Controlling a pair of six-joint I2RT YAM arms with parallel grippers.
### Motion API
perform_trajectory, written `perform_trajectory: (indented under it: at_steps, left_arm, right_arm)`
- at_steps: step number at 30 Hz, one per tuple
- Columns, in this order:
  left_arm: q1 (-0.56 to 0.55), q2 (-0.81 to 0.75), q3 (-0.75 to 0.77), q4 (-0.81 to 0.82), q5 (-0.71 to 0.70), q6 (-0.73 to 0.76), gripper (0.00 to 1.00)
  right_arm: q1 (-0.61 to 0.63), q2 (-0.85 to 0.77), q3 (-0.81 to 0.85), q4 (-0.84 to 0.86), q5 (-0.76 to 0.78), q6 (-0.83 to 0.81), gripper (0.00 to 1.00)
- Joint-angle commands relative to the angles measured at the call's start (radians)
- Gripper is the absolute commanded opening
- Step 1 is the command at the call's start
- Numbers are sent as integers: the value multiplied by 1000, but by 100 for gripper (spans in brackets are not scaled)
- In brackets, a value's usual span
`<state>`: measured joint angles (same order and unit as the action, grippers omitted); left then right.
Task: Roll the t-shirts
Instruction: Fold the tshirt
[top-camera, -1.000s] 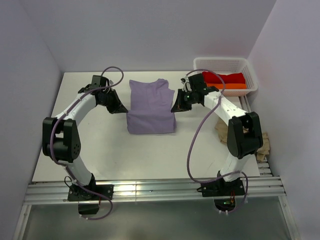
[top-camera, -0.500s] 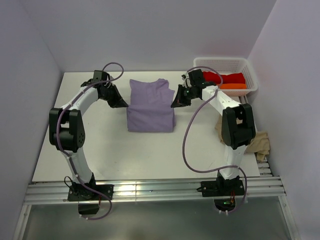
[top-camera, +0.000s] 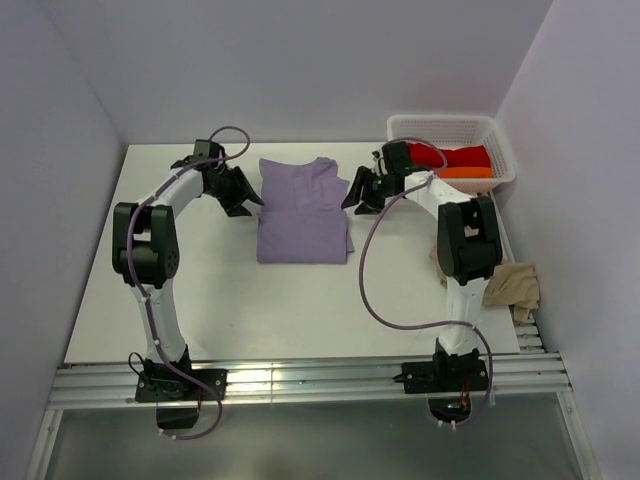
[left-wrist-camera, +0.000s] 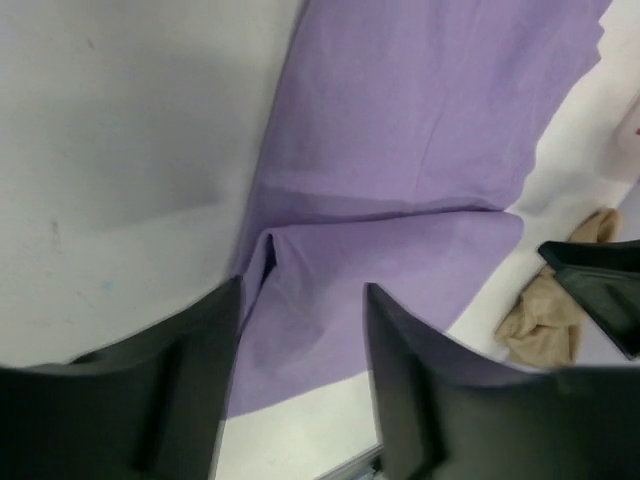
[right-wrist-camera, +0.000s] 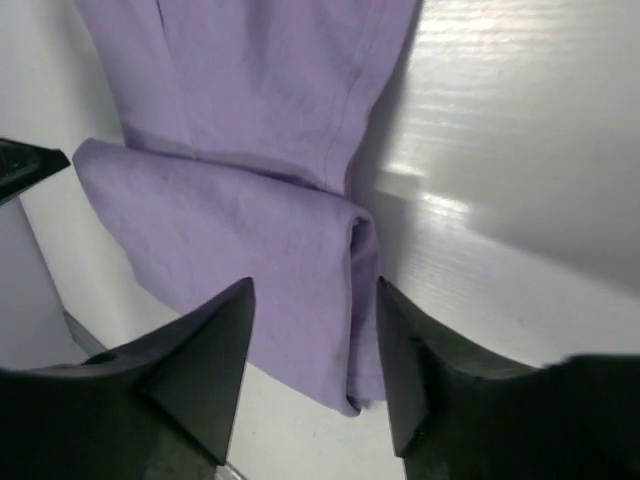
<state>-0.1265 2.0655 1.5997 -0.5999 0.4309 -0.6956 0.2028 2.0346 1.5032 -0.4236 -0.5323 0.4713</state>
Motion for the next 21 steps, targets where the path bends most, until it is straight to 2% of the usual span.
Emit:
perform_trajectory:
  at_steps: [1,3,4,6,7,8,13,18,19,21]
  left_arm:
    - [5,-82,26,26,-73,-7,64]
    - [5,-143,-15,31,-125,-11,67]
    - [5,-171,-49,55,-120,-16,67]
    - [4,-253,-164,158,-81,-31,68]
    - [1,-277,-197,185,-69,-35,68]
    - [-7,-295,-249,228,-63,-38,68]
    - [-65,-323,-310,305,-3,-51,61]
    - [-96,-246,-279,347,48,-71,49]
    - [-97,-192,-258,365,66,-85,43]
    - [-99,-177,-253,374,68,-87,42]
  right_arm:
    - [-16,-123,-64,120,57,13,62]
    - [-17,-168,-124,135,80,6,62]
    - [-17,-213,-153,169,78,6,59]
    - [-14,-250,-239,218,54,10,51]
    - [-16,-275,-263,259,14,13,41]
    - [-13,-283,-285,279,-6,16,37]
    - [20,-269,-347,368,-92,47,15]
    - [55,-202,-322,448,-147,101,8]
    - [64,-162,-286,462,-161,116,7]
    - [66,-133,-275,463,-161,122,7]
